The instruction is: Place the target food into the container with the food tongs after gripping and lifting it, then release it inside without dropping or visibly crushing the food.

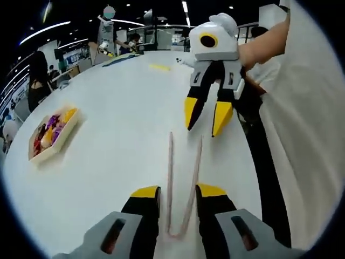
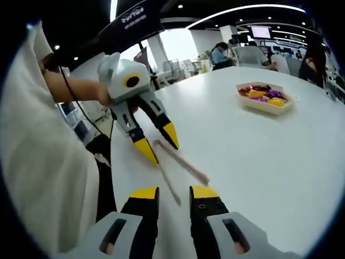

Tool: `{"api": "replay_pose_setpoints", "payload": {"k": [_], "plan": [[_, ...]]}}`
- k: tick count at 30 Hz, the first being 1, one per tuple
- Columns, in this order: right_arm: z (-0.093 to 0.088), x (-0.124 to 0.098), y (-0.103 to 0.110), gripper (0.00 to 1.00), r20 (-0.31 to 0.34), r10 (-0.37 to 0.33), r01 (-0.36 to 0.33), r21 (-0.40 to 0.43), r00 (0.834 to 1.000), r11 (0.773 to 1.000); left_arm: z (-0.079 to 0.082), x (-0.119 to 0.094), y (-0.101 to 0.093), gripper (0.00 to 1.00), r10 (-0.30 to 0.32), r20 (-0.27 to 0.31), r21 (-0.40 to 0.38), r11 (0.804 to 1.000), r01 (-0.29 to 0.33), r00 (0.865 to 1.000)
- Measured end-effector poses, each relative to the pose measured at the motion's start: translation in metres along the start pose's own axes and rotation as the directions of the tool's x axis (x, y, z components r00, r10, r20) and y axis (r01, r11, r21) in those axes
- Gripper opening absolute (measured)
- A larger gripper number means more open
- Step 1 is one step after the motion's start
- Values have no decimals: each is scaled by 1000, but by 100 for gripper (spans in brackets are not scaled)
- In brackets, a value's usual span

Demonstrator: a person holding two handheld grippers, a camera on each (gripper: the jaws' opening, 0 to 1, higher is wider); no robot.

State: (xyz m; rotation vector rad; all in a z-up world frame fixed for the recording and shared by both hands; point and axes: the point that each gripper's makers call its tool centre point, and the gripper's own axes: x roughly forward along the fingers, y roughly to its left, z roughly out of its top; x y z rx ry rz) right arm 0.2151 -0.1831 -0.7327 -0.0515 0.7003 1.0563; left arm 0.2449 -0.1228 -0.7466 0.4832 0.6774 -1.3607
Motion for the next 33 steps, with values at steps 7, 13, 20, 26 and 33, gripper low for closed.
{"api": "replay_pose_setpoints", "payload": {"k": [7, 13, 20, 26, 33], "plan": [[5, -3, 1, 22, 30, -38, 36, 50, 999, 998, 0, -13, 7, 45, 76, 53, -68, 995, -73, 996], [9, -5, -3, 22, 54, -74, 70, 79, 996, 994, 8, -33, 15, 49, 160, 173, -211, 970, -122, 972], [20, -10, -7, 28, 89, -124, 114, 108, 988, 988, 19, -59, 32, 60, 277, 295, -345, 923, -168, 915], [42, -22, -14, 38, 178, -202, 169, 184, 963, 968, 20, -91, 46, 67, 364, 368, -433, 882, -189, 856], [70, -49, -17, 58, 302, -286, 218, 240, 910, 946, 13, -143, 63, 74, 470, 441, -506, 834, -220, 765]]}}
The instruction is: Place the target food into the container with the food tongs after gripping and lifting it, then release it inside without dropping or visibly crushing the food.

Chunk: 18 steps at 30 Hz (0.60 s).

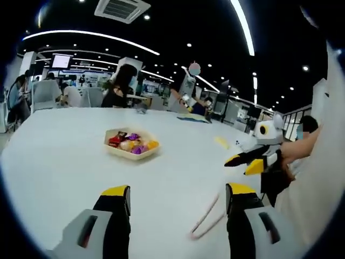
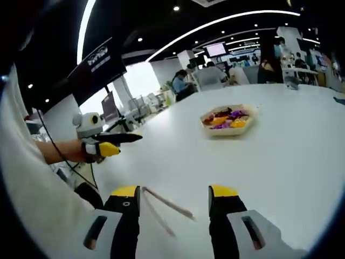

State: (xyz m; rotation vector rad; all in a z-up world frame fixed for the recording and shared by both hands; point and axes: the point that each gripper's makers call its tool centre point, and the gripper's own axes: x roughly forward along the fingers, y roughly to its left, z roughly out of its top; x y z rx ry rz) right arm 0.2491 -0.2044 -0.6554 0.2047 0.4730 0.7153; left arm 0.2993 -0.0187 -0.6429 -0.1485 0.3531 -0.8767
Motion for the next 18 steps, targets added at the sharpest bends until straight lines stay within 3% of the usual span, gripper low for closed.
{"api": "replay_pose_setpoints", "payload": {"k": [6, 13, 18], "plan": [[20, -19, -4, 71, 97, -61, 64, -28, 993, 998, 6, -27, 16, 87, 37, 62, 5, 999, -38, 997], [37, -49, -3, 78, 182, -131, 144, -58, 974, 988, 14, -57, 23, 99, 74, 109, 20, 997, -77, 991], [44, -69, -15, 82, 219, -192, 207, -50, 957, 977, 21, -72, 31, 99, 97, 128, 43, 994, -103, 987]]}}
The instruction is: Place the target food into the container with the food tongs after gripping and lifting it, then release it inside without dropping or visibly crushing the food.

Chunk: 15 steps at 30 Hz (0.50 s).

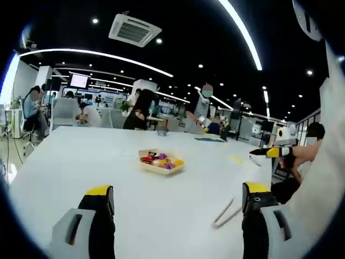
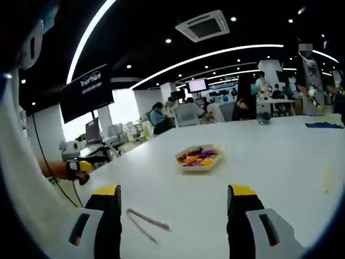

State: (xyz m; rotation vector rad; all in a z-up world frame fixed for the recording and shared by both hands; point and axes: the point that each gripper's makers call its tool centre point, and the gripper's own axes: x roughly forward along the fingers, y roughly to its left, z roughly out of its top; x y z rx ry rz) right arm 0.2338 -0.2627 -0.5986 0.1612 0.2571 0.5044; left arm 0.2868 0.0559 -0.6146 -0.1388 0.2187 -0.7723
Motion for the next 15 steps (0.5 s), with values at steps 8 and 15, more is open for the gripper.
{"api": "replay_pose_setpoints", "payload": {"k": [8, 15], "plan": [[10, -24, -44, 84, 49, -118, 113, 101, 992, 989, 21, -3, 7, 99, 26, 21, 36, 999, -26, 999], [24, -21, -57, 82, 34, -131, 127, 93, 991, 987, 42, -2, 13, 99, 54, 84, 36, 998, -57, 995]]}}
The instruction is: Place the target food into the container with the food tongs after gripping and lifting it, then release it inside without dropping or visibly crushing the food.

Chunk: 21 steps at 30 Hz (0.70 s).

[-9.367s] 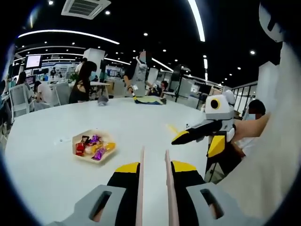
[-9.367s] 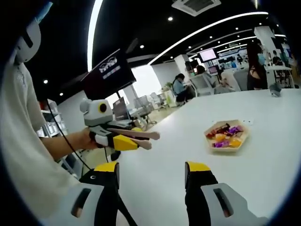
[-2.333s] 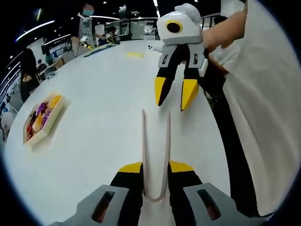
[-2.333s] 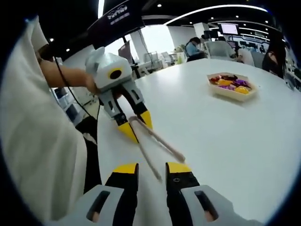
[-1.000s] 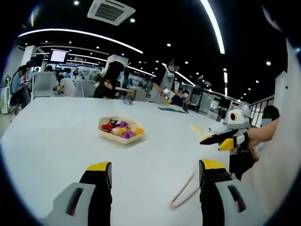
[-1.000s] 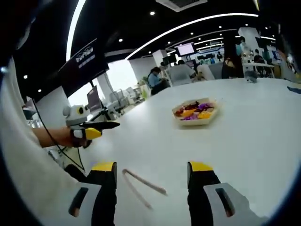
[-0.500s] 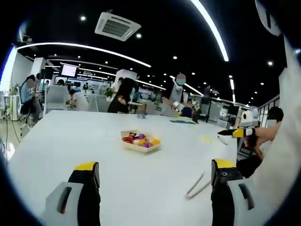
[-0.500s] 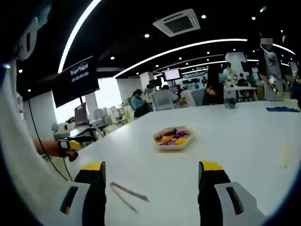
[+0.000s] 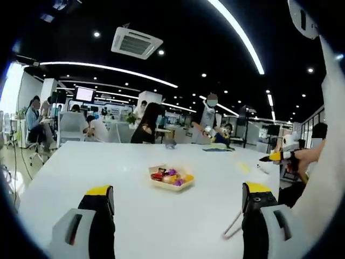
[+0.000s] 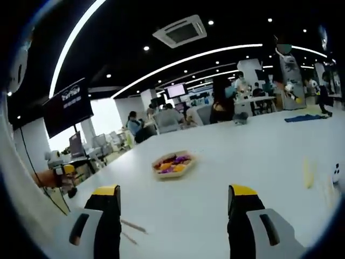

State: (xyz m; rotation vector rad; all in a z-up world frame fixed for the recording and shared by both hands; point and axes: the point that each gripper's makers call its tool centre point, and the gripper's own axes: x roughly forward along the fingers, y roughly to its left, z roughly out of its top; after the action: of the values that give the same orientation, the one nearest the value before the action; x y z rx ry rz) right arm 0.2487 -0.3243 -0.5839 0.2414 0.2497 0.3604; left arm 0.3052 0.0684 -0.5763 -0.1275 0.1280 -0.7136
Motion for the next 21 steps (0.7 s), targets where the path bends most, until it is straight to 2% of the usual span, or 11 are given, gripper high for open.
{"api": "replay_pose_setpoints", "payload": {"k": [2, 5, 10, 16, 21], "plan": [[5, 3, -2, 81, 20, -4, 4, 24, 1000, 1000, -3, 3, 3, 99, 8, -19, -13, 1000, -8, 1000], [4, 6, -6, 81, 23, -14, 13, 57, 1000, 998, -4, 7, -5, 99, -14, -24, 2, 1000, 14, 1000], [-2, 10, -3, 80, -6, -1, 2, 61, 1000, 998, -6, 7, -18, 99, -26, -32, 46, 999, 27, 999], [-11, 21, 2, 80, -38, 24, -22, 68, 999, 997, -22, 4, -22, 98, -21, -65, 21, 1000, 22, 998], [-16, 26, 8, 79, -47, 43, -40, 73, 998, 997, -24, 2, -21, 97, -18, -69, 17, 1000, 19, 997]]}}
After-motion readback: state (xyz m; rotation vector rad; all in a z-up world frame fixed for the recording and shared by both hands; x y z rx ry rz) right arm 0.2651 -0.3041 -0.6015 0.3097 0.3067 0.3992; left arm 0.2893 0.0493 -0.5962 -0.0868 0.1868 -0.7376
